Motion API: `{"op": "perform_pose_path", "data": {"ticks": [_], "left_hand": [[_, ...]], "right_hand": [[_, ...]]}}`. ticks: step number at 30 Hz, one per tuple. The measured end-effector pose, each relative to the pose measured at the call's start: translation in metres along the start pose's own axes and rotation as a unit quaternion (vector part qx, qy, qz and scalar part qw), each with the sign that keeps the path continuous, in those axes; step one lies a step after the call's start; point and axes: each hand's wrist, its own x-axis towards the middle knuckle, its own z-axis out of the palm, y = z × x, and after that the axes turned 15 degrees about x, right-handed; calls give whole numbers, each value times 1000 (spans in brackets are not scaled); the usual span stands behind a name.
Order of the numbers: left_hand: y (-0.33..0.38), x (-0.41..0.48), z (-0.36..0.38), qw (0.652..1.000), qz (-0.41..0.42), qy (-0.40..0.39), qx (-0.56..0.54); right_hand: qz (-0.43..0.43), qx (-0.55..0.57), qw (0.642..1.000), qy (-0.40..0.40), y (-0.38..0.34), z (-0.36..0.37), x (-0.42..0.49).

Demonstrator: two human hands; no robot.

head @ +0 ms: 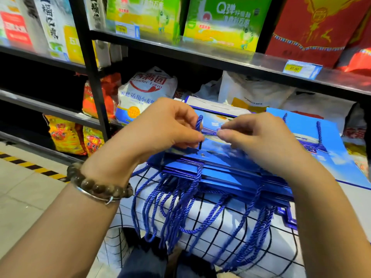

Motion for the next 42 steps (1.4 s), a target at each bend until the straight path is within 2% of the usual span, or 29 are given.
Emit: {"op": "perform_pose_path", "data": {"ticks": [2, 4, 7, 13, 19, 22, 30, 35, 37, 42], "left_hand": [[-2, 0, 1, 1000, 4, 14, 15], [-3, 1, 4, 999, 9, 10, 47], [-5, 2, 7, 997, 17, -2, 78], [-8, 3, 8, 989, 33, 7, 141], [-7, 4, 8, 987, 45, 34, 147], [-10, 6, 8, 992, 32, 51, 114], [-10, 8, 13, 989, 44, 45, 130], [-6, 5, 12, 979, 52, -2, 197], [-4, 4, 12, 974, 59, -14, 219], [2, -1, 6, 980, 61, -55, 179]], "right_hand": [[-27, -10, 996, -79, 3, 9, -16], [-70, -54, 991, -97, 13, 16, -23], [-113, -72, 989, -55, 20, 21, -26], [-136, -57, 989, -23, 22, 24, -27], [-167, -61, 984, 11, 22, 25, -28], [-168, -47, 984, 25, 23, 24, -28], [-162, -42, 985, 28, 25, 23, -29], [-187, -77, 979, 38, 25, 25, -28], [-202, -94, 972, 75, 25, 25, -26], [-240, -125, 950, 158, 24, 24, -23]]}}
